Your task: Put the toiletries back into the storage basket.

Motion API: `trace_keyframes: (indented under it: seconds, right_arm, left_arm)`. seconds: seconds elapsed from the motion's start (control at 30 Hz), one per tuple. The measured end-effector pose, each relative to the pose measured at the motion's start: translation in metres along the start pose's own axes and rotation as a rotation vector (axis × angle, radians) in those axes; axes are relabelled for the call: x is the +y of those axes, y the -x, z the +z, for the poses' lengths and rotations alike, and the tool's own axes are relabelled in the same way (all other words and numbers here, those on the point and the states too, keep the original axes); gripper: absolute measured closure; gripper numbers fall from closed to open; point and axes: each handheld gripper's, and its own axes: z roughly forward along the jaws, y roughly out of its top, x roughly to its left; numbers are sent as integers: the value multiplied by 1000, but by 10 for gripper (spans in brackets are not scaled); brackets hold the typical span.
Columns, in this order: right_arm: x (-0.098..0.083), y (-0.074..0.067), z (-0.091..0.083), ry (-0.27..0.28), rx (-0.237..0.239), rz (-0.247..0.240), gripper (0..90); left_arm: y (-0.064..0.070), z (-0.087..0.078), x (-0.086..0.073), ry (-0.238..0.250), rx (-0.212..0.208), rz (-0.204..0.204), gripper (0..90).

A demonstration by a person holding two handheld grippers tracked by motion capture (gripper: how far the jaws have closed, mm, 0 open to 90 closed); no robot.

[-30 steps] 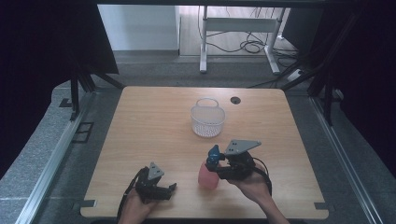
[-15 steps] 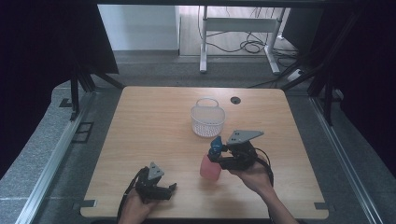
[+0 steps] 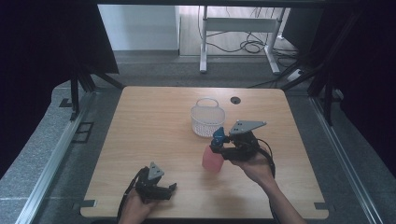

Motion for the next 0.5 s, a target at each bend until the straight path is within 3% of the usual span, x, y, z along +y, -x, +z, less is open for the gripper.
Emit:
trace_keyframes:
  seconds: [0.5]
  right_arm:
    - [16,11,1,-2,-30,-8,526]
  left_arm:
    - [0,0,0,0,0,0,102]
